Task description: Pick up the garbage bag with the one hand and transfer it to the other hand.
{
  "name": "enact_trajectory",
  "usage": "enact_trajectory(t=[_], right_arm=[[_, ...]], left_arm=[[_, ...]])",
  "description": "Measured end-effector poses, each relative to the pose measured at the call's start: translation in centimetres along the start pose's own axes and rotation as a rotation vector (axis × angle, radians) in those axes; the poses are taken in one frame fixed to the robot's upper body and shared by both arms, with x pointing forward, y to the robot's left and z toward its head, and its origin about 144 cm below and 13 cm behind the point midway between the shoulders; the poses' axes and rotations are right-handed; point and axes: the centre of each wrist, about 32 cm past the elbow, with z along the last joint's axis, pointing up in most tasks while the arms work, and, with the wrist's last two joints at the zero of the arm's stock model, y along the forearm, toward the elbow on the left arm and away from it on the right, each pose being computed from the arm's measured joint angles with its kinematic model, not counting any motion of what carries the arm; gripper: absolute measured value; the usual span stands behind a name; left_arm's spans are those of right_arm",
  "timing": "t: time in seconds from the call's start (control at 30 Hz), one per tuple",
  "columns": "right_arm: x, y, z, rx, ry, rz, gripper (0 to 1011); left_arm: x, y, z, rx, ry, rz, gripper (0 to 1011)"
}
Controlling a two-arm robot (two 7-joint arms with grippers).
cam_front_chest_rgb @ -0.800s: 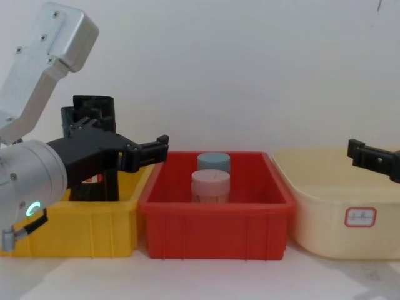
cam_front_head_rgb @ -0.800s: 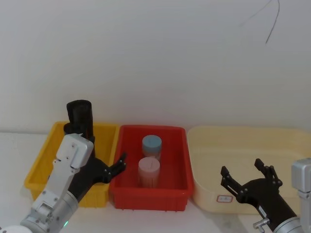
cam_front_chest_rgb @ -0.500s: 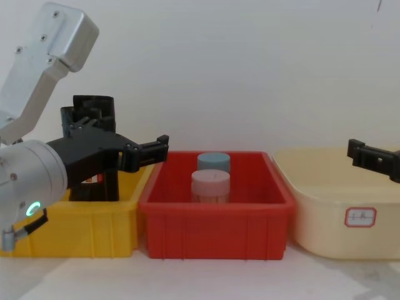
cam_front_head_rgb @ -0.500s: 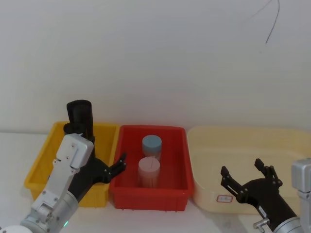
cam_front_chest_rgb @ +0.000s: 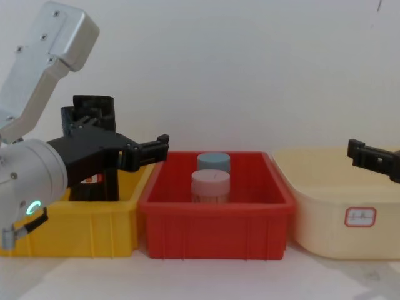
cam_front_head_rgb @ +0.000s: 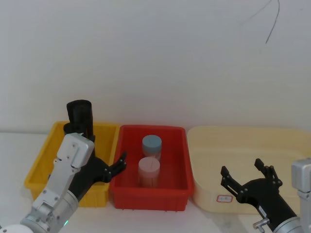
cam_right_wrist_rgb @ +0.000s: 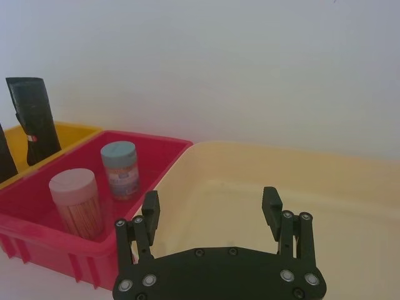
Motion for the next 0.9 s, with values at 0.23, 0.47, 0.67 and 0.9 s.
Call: enact_trajectory(t=[0.23, 0.47, 0.67, 0.9], right_arm=[[0.0, 0.0, 0.0, 0.000, 0.000, 0.000, 1001], [0.0, 0.0, 0.0, 0.000, 0.000, 0.000, 1001], [0.0, 0.0, 0.0, 0.000, 0.000, 0.000, 1001], [0.0, 0.0, 0.0, 0.000, 0.000, 0.000, 1001]], left_arm=[[0.0, -0.2, 0.4, -0.002, -0.042, -0.011, 1000], [0.1, -0.2, 1.0, -0.006, -0.089, -0.017, 1001], [0.3, 0.1, 1.3, -0.004, -0.111, -0.004, 1001], [0.5, 0.7, 1.4, 0.001, -0.121, 0.019, 1001]])
